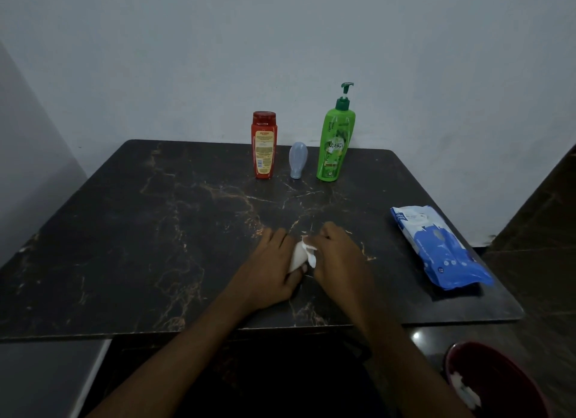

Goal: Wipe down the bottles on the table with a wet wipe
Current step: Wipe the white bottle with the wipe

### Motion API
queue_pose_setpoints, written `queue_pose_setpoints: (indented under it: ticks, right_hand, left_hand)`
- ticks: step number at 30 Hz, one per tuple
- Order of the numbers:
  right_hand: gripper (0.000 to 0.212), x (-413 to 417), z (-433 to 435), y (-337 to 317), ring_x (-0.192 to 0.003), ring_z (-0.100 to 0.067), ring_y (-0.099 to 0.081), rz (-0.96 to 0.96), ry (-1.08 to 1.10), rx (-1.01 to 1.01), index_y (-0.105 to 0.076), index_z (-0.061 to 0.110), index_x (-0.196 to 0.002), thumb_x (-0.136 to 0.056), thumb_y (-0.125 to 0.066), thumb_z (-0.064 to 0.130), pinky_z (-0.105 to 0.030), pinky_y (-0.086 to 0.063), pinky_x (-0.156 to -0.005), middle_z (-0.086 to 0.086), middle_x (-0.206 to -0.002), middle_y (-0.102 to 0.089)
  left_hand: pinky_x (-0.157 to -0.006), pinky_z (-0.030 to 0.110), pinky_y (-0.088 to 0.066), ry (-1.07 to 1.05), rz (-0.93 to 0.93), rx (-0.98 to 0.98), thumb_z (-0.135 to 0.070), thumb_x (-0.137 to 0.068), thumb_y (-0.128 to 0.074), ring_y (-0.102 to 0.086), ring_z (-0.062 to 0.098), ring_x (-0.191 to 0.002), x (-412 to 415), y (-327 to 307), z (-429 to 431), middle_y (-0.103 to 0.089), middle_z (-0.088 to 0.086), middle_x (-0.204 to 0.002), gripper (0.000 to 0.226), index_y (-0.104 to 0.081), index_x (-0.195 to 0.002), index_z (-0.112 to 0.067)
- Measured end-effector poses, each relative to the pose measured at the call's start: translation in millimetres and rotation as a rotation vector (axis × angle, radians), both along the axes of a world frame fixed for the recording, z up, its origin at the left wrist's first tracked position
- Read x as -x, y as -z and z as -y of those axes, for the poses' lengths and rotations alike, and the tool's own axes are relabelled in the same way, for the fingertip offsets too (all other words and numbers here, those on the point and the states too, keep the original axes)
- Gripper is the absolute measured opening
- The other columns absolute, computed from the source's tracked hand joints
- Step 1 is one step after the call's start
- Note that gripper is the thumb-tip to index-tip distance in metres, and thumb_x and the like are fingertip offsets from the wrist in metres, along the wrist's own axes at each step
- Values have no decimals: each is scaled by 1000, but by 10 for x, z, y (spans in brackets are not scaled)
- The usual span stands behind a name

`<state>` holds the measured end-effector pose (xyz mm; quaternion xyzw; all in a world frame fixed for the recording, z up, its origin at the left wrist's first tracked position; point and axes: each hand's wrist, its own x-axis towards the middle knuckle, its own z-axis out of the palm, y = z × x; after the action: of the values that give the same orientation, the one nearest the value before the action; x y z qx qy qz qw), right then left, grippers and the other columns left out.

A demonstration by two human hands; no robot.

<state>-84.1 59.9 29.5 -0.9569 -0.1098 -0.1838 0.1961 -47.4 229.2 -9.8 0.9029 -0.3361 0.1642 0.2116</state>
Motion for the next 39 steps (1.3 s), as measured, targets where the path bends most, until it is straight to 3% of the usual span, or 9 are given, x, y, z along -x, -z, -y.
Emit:
queue_pose_setpoints:
  ticks: [2,7,12,15,19,25,30,35,39]
  right_hand:
    - [28,26,2,-47,-97,-24,-51,-22,-20,-1,-66,14,-112,-87,-56,9,-36,-47,-78,-7,-108,-53]
    - [18,224,-61,225,-74,-19,-51,131,43,-78,-71,12,-103,-89,-60,12,-26,-36,-59,-1,-84,-50]
    - [14,198,-52,196,-76,-19,-51,136,45,-67,-70,13,-92,-80,-69,7,-25,-35,-60,-1,-86,-50]
    - [10,147,-68,25,-81,-23,-57,51,49,-17,-68,12,-82,-75,-73,8,-32,-46,-58,-3,-89,-55]
    - [20,221,-101,98,-82,-21,-54,48,72,-7,-69,14,-95,-76,-70,7,-24,-36,-61,-2,-93,-54]
    - [26,314,-102,202,-82,-20,-54,115,100,-80,-71,12,-103,-79,-64,8,-28,-43,-60,-1,-91,-53]
    - [21,94,-67,-301,-98,-22,-56,-262,123,33,-61,8,-100,-86,-66,24,-26,-39,-75,-6,-104,-57]
    - [23,-437,54,-692,-63,-17,-47,-721,-14,-9,-55,7,-68,-91,-53,13,-23,-32,-51,-2,-65,-50]
    - [24,-636,151,-581,-64,-16,-47,-1078,19,-204,-63,-9,-107,-91,-48,1,-20,-33,-53,-15,-82,-56]
  left_hand:
    - [-79,33,-41,-17,-2,7,-45,-93,-58,-40,16,-93,13,-10,-9,-45,-3,-101,30,-52,-105,-18]
    - [-62,30,-34,-67,-13,4,-53,-89,-58,-46,13,-73,42,-25,-6,-46,-4,-94,35,-49,-94,-19]
    - [-63,30,-44,36,-2,-22,-44,-87,-64,-59,16,-76,25,-36,-46,-58,-2,-99,34,-60,-106,-16]
    - [-63,28,-42,38,39,-37,-45,-88,-62,-62,16,-77,33,-43,-60,-65,-3,-99,34,-61,-108,-18]
    - [-62,30,-43,4,22,12,-40,-87,-69,-65,17,-76,26,-29,-76,-70,-3,-92,28,-60,-106,-20]
    - [-73,31,-51,78,44,1,-34,-92,-63,-59,12,-92,49,-42,-73,-67,-8,-109,27,-59,-116,-23]
    - [-62,33,-50,100,189,-86,-23,-86,-68,-55,17,-90,74,-80,-74,-63,-2,-102,27,-54,-110,-20]
    - [-58,32,-47,98,209,-57,-20,-83,-76,-61,20,-78,128,-95,-48,-64,2,-95,36,-47,-105,-20]
    - [-57,26,-38,82,218,-61,-20,-80,-77,-61,18,-73,145,-109,-58,-64,1,-92,37,-47,-102,-20]
